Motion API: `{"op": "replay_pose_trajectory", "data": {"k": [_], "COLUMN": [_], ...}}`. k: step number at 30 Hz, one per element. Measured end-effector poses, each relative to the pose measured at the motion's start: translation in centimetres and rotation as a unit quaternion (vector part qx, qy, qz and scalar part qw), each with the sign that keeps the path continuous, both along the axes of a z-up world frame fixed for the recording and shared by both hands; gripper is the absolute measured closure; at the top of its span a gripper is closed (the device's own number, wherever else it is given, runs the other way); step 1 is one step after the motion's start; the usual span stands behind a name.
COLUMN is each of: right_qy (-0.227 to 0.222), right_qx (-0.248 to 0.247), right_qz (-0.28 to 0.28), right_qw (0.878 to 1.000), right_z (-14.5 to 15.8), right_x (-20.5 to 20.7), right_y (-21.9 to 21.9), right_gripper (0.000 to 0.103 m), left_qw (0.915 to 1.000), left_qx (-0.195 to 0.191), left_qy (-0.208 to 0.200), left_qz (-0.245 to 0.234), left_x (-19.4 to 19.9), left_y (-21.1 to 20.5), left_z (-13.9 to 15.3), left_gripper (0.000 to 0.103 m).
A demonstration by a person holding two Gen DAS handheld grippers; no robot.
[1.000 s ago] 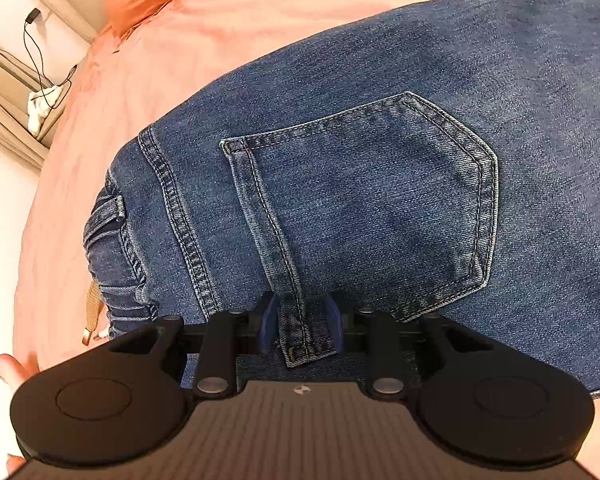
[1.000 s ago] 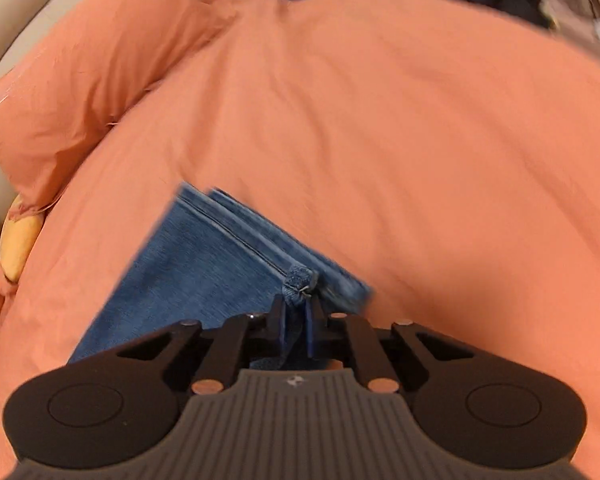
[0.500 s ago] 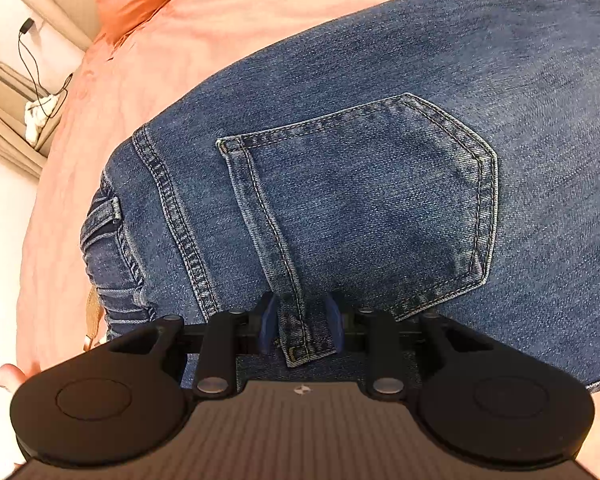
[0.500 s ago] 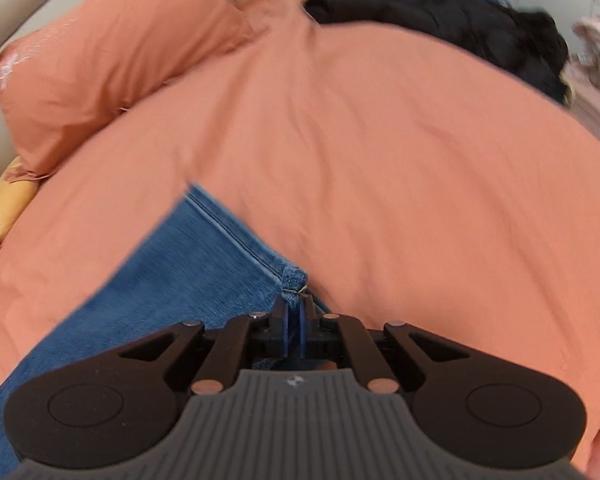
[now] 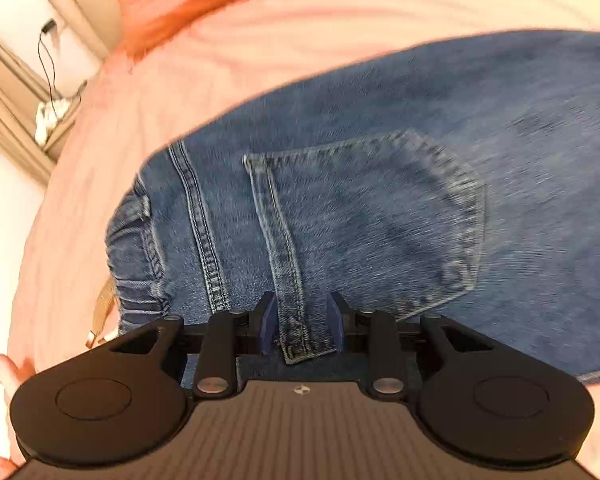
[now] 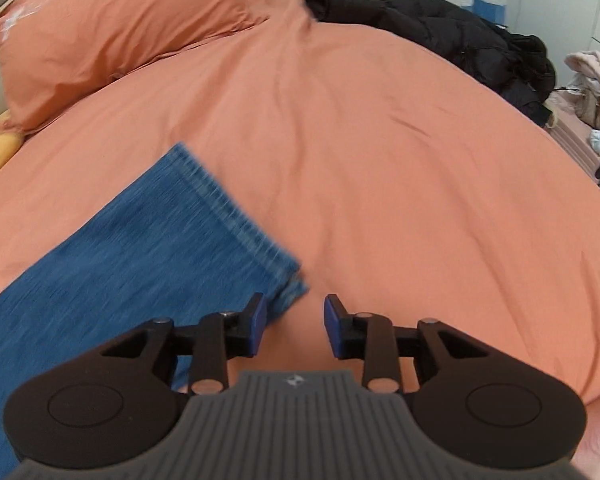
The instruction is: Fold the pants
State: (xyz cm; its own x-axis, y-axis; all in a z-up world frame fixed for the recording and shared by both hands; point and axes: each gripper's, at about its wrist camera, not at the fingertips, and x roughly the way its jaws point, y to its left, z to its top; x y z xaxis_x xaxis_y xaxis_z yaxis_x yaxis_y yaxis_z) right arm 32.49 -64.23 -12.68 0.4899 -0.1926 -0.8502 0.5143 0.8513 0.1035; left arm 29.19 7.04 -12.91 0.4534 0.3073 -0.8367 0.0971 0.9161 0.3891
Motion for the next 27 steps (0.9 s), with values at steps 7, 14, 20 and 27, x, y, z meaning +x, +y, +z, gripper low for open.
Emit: {"op": "replay_pose_trajectory", "data": {"k": [7, 14, 20, 27], "right_qy": [0.014, 0.039, 0.046, 0.055], "right_qx": [0.008, -0.014, -0.008, -0.017], "right_qz": [0.101, 0.189, 0.21, 0.232], "right_qw": [0.995, 0.981, 0.977, 0.971], "right_z": [0.6, -0.7, -1.2, -1.2], "right_x": [-2.9, -4.8, -6.1, -6.7], "right_y": [6.8, 14.3, 16.3, 17.0], "right_gripper": [0.075, 0.071, 0.07, 0.068], "left_qw": [0.9933, 0.9818, 0.9869, 0.9925], "left_qx": [-0.037, -0.119, -0.124, -0.087], "left_qy": [-0.003, -0.01, -0.017, 0.007], "left_qz": [-0.109, -0.147, -0.102, -0.085], "left_x": [-5.5, -9.2, -9.0, -9.1], "left_y": [-5.1, -10.9, -14.2, -14.5], "left_z": [2.7, 3.4, 0.4, -1.0], "left_gripper": [0.068, 0.064, 0.057, 0.091]}}
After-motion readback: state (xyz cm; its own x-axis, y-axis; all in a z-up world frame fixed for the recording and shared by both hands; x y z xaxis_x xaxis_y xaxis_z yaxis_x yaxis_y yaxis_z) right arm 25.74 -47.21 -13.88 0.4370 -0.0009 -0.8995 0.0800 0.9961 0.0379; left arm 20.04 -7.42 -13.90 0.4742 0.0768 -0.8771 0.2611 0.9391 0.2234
